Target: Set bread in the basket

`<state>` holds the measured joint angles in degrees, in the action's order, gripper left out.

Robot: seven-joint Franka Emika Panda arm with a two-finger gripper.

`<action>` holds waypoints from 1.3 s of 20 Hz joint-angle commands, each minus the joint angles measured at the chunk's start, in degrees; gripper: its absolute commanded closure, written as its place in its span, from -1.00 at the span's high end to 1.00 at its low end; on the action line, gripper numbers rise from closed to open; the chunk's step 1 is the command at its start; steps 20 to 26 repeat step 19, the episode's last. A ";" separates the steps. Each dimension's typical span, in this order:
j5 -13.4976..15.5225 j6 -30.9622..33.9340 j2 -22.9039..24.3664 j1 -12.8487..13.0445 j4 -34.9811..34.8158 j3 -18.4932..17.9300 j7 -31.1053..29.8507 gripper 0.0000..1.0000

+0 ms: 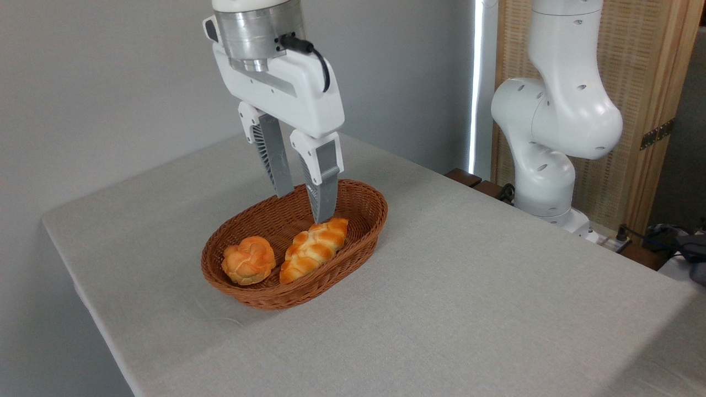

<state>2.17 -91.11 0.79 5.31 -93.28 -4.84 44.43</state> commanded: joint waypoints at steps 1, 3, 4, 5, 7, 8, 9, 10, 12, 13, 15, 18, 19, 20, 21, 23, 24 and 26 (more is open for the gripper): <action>2.65 -1.96 -0.53 0.23 1.34 -0.61 -1.35 1.00; 3.19 -3.37 -1.05 0.31 1.34 0.00 -4.34 1.00; 3.19 -3.81 -1.23 0.40 1.26 0.18 -4.61 1.00; 3.19 -3.90 -1.32 0.40 1.25 0.27 -4.62 1.00; 3.10 -3.90 -1.32 0.32 1.17 0.88 -4.53 1.00; 3.10 -3.90 -1.32 0.32 1.17 0.97 -4.44 1.00; 3.19 -4.08 -1.23 0.23 1.08 0.97 -4.44 1.00; 3.10 -4.17 -1.23 0.14 0.99 1.14 -4.44 1.00; 3.10 -4.60 -0.97 -2.38 0.38 4.28 -4.27 1.00; 3.10 -4.69 -0.88 -3.54 0.20 6.05 -4.18 1.00; 2.92 -4.87 -0.62 -3.55 -0.41 6.24 -4.09 1.00; 2.84 -4.87 -0.62 -3.55 -0.42 6.24 -4.00 1.00; 2.84 -4.87 -0.62 -3.46 -0.42 6.24 -4.09 1.00; 2.84 -4.87 -0.62 -3.46 -0.42 6.24 -4.09 1.00; 2.84 -4.87 -0.62 -3.46 -0.42 6.24 -4.09 1.00; 2.84 -4.87 -0.62 -3.46 -0.42 6.24 -4.09 1.00; 2.84 -4.87 -0.62 -3.46 -0.42 6.24 -4.09 1.00; 2.84 -4.87 -0.62 -3.46 -0.42 6.24 -4.09 1.00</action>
